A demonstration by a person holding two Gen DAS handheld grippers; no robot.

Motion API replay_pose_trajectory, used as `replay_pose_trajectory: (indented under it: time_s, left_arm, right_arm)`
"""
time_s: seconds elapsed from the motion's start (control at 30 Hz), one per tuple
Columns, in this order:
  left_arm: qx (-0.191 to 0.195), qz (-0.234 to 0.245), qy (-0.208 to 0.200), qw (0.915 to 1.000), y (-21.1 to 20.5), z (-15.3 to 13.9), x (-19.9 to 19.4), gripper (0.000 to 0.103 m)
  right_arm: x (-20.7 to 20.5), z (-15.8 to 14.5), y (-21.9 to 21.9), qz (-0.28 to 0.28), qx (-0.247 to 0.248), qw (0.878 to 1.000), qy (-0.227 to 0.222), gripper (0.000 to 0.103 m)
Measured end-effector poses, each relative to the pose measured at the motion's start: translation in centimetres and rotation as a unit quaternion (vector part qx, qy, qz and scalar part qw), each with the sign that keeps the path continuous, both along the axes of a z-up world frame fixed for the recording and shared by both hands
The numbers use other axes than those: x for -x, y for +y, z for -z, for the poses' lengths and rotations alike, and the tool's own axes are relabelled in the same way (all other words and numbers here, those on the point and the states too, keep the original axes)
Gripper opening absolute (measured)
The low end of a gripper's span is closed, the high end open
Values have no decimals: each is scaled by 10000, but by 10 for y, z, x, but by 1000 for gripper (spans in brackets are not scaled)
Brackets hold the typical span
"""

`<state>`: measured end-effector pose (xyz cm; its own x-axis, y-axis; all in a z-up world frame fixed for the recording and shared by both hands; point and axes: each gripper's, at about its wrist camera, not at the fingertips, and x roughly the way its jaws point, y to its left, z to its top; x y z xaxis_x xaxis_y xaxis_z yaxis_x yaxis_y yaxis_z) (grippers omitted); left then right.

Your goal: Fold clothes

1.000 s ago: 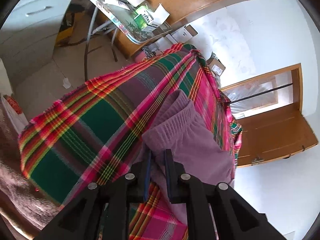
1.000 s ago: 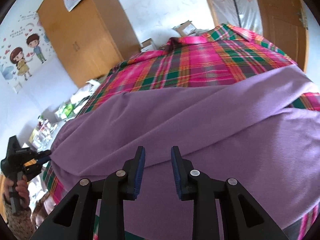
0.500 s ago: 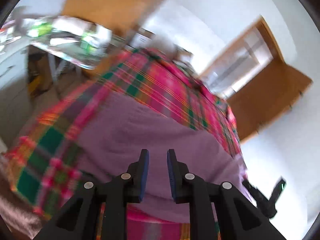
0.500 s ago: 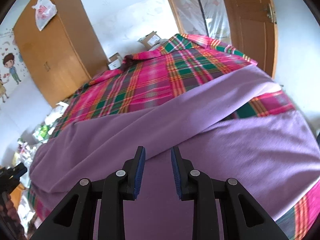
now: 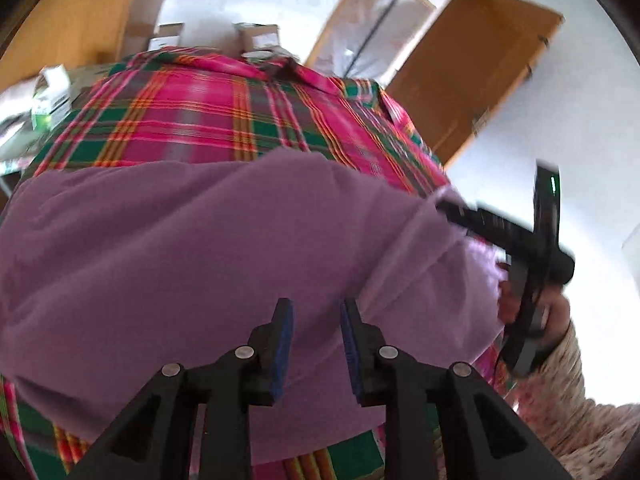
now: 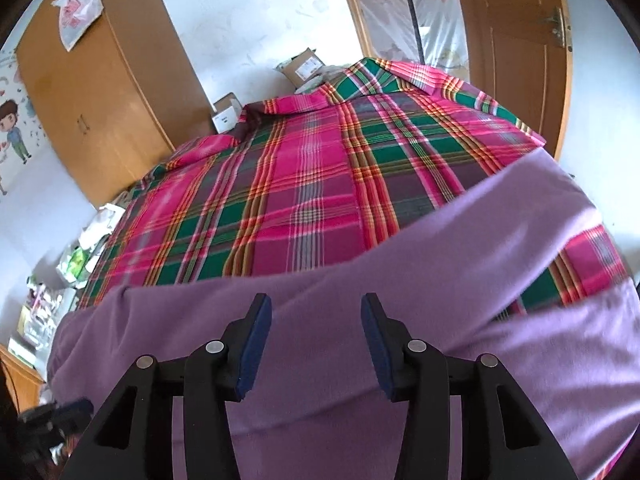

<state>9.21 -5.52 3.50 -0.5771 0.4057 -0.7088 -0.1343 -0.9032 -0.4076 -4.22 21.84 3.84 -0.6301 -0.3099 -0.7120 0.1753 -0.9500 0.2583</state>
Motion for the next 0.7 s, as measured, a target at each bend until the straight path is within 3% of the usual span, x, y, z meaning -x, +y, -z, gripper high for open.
replay_pose_trajectory:
  time_s: [0.2, 0.4, 0.57, 0.7]
  left_arm:
    - [317, 303, 47, 9990, 17, 7, 4, 25]
    - [204, 491, -20, 9986, 22, 15, 11, 25]
    - [141, 470, -45, 9988, 19, 17, 10, 25]
    - [134, 444, -71, 9989, 21, 19, 12, 25]
  right_arm:
    - [23, 9, -9, 308, -193, 9986, -372, 49]
    - [40, 16, -10, 634, -253, 9946, -781, 48]
    - [39, 18, -5, 752, -350, 9935, -781, 15]
    - [35, 18, 1, 754, -305, 9939, -749, 5]
